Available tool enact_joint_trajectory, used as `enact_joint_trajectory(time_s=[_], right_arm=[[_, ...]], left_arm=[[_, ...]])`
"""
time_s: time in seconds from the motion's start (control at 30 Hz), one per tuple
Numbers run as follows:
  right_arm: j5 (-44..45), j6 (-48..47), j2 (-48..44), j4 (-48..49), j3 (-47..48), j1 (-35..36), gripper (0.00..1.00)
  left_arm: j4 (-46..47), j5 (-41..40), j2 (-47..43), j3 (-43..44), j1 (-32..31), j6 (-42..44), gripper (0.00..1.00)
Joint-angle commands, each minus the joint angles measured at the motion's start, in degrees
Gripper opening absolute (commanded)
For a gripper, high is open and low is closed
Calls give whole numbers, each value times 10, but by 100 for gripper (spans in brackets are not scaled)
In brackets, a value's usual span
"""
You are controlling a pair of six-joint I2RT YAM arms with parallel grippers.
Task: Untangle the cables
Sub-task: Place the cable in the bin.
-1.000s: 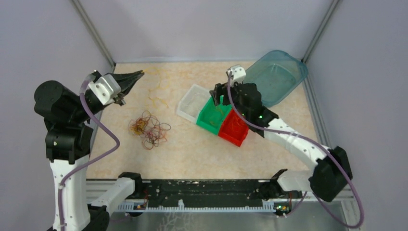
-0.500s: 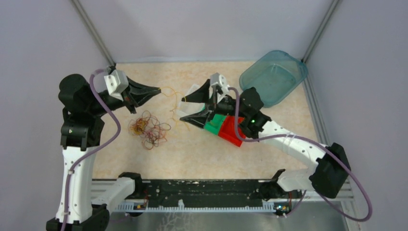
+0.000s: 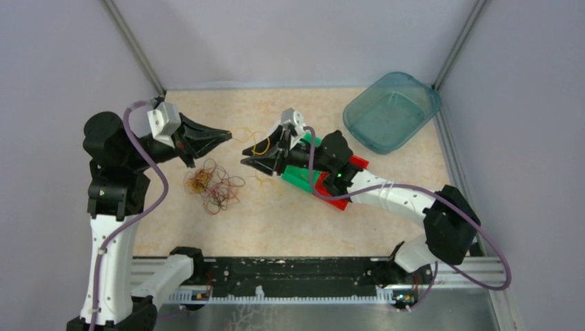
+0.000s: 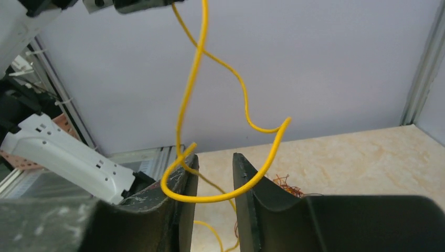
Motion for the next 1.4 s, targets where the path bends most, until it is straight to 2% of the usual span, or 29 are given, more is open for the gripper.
enact_joint_trajectory(time_s=[0.0, 0.03, 0.1, 0.17, 0.2, 0.27, 0.33, 0.43, 0.47, 0.6, 0.77, 0.97, 1.2, 1.37], right_arm=[[43, -4, -15, 74, 18, 6, 27], [44, -5, -18, 73, 17, 6, 22], [45, -13, -24, 65, 14, 6, 3], [60, -26, -36, 44, 8, 5, 0], [70, -37, -46, 26, 5, 2, 0], [95, -64, -71, -20, -1, -7, 0], [112, -87, -94, -65, -14, -28, 0], [133, -100, -124, -84, -57, -77, 0], [139, -97, -131, -86, -73, -95, 0], [142, -99, -135, -124, -108, -151, 0], [183, -124, -113, -182, -119, -165, 0], [213, -90, -72, -113, -141, -165, 0], [281, -114, -18, -96, -132, -165, 0], [308, -121, -16, -96, -170, -166, 0]], left_arm=[[14, 6, -8, -9, 2, -14, 0], [16, 5, -8, -11, 2, -15, 0], [14, 1, -7, -13, 2, -14, 0], [0, -9, -6, -14, 2, 4, 0], [-10, -19, -5, -15, 2, 20, 9], [-37, -62, -4, -17, 2, 48, 44], [-66, -96, -3, -21, 2, 83, 54], [-86, -157, -11, -41, 2, 116, 94], [-86, -175, -15, -50, 2, 119, 99], [-100, -236, -19, -65, 2, 141, 100], [-122, -316, -10, -71, 2, 162, 100], [-110, -380, -17, -104, 3, 175, 100], [-68, -426, -45, -123, 3, 153, 100], [-51, -442, -56, -126, 3, 142, 100]])
